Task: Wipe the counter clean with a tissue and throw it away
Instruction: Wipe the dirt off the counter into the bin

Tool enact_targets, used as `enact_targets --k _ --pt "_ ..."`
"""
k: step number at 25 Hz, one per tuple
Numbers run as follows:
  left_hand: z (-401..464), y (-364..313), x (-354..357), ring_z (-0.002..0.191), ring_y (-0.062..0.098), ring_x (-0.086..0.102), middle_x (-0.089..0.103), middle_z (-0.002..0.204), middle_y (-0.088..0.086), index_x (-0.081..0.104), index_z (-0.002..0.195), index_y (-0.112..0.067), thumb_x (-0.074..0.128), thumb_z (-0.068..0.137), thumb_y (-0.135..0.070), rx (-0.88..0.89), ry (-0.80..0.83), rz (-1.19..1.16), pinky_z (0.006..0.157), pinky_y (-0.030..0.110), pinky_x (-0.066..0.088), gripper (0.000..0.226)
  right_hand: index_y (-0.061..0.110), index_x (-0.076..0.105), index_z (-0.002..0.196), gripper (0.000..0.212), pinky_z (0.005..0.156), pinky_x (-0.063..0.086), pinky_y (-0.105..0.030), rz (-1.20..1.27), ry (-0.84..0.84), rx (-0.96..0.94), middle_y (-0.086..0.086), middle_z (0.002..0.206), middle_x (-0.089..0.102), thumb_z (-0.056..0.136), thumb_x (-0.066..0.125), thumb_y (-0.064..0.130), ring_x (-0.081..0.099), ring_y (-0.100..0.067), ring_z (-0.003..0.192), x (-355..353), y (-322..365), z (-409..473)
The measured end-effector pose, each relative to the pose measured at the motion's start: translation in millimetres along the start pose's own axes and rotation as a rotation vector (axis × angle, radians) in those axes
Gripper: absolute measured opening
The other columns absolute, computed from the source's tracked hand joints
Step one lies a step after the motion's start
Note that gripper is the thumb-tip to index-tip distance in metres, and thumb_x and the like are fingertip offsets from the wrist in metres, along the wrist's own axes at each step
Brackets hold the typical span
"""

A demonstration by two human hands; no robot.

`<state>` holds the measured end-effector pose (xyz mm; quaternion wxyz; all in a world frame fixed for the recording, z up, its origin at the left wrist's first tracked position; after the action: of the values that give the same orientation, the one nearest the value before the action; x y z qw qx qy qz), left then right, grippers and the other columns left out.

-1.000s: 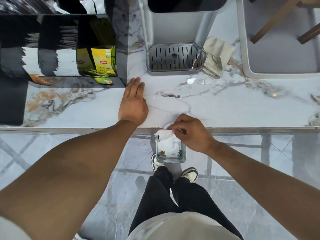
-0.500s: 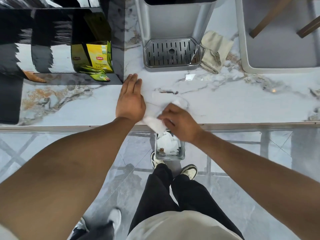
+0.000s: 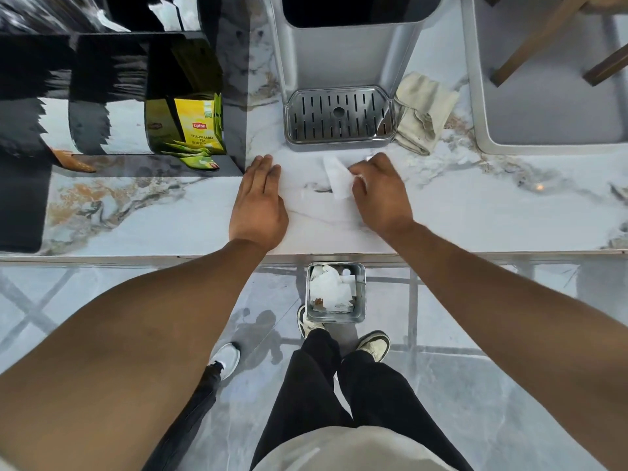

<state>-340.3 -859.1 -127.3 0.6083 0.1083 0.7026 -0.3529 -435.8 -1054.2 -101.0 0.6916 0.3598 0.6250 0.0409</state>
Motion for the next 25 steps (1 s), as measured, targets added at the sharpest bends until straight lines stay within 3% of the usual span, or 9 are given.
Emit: enact_targets --k 3,5,7,9,12,14,16,21,25 --pt "1.4 -0.1 -0.4 0.15 0.033 0.023 0.032 0.159 0.018 0.041 0.145 0.002 0.039 0.093 -0.009 0.005 -0.002 -0.005 0.124 0.043 0.022 0.053 0.002 0.071 0.104 0.021 0.083 0.051 -0.034 0.096 0.125 -0.182 -0.016 0.099 0.058 0.087 0.059 -0.003 0.06 -0.027 0.083 11.9 16.6 -59.4" --pt "0.8 -0.7 -1.1 0.15 0.034 0.023 0.033 0.159 0.019 0.041 0.144 0.002 0.039 0.093 -0.009 0.007 -0.001 -0.004 0.124 0.043 0.022 0.053 0.003 0.073 0.102 0.02 0.078 0.049 -0.024 0.177 0.203 -0.259 -0.011 0.092 0.058 0.087 0.062 -0.005 0.052 -0.009 0.074 10.0 24.0 -96.1" --pt "0.1 -0.6 -0.6 0.15 0.034 0.023 0.033 0.158 0.019 0.041 0.144 0.002 0.039 0.093 -0.01 0.012 0.005 0.002 0.124 0.043 0.022 0.053 0.004 0.074 0.101 0.022 0.078 0.042 -0.012 0.205 0.047 -0.233 -0.009 0.091 0.057 0.087 0.06 -0.005 0.047 -0.003 0.074 -4.6 10.6 -90.7" --pt "0.6 0.0 -0.9 0.15 0.034 0.023 0.033 0.158 0.019 0.041 0.144 0.002 0.04 0.093 -0.009 0.007 0.003 0.003 0.123 0.044 0.023 0.053 0.006 0.074 0.104 0.025 0.081 0.042 -0.014 0.125 -0.177 -0.042 -0.01 0.097 0.058 0.087 0.056 -0.001 0.056 -0.011 0.079 -24.9 -17.6 -52.7" --pt "0.4 -1.6 0.1 0.15 0.034 0.023 0.033 0.158 0.018 0.041 0.144 0.002 0.04 0.092 -0.008 0.011 0.01 -0.001 0.123 0.045 0.023 0.052 0.007 0.07 0.112 0.029 0.084 0.042 -0.022 0.05 -0.185 0.265 -0.015 0.109 0.056 0.09 0.051 0.004 0.061 -0.03 0.091 -33.8 -57.3 -12.9" --pt "0.7 -1.2 1.2 0.15 0.034 0.023 0.034 0.158 0.019 0.041 0.143 0.002 0.039 0.093 -0.008 0.014 0.009 0.005 0.123 0.046 0.024 0.052 0.008 0.069 0.113 0.03 0.083 0.044 -0.025 0.002 -0.16 0.232 -0.014 0.11 0.057 0.089 0.052 0.004 0.061 -0.032 0.092 -26.1 -52.3 -17.2" --pt "0.2 -0.3 1.6 0.15 0.034 0.024 0.034 0.158 0.019 0.042 0.143 0.003 0.037 0.093 -0.01 0.012 0.004 0.011 0.122 0.046 0.024 0.052 0.008 0.07 0.112 0.03 0.079 0.046 -0.025 -0.002 -0.129 0.078 -0.013 0.104 0.059 0.086 0.056 0.001 0.062 -0.028 0.086 -13.9 -31.8 -45.2" --pt "1.2 -0.6 0.6 0.15 0.034 0.023 0.033 0.158 0.019 0.041 0.143 0.002 0.037 0.092 -0.01 0.012 0.003 0.015 0.123 0.046 0.024 0.053 0.01 0.075 0.104 0.029 0.071 0.048 -0.018 0.22 0.014 -0.026 -0.005 0.092 0.06 0.085 0.062 -0.006 0.053 -0.004 0.071 1.6 4.4 -121.7" --pt "0.1 -1.3 0.1 0.15 0.034 0.024 0.034 0.158 0.019 0.042 0.143 0.002 0.038 0.092 -0.009 0.013 -0.002 0.013 0.123 0.045 0.023 0.052 0.009 0.074 0.108 0.03 0.082 0.051 -0.026 0.187 -0.081 -0.005 -0.012 0.099 0.06 0.086 0.058 -0.003 0.062 -0.02 0.081 -8.7 17.0 -54.6"
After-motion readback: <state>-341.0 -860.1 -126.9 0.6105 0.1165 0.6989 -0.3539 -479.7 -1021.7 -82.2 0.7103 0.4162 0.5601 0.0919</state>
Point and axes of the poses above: each hand's wrist, its own z-axis towards the middle knuckle, its own x-axis out of the palm, y = z × x, the point moved 5 cm from there along z, towards the middle knuckle
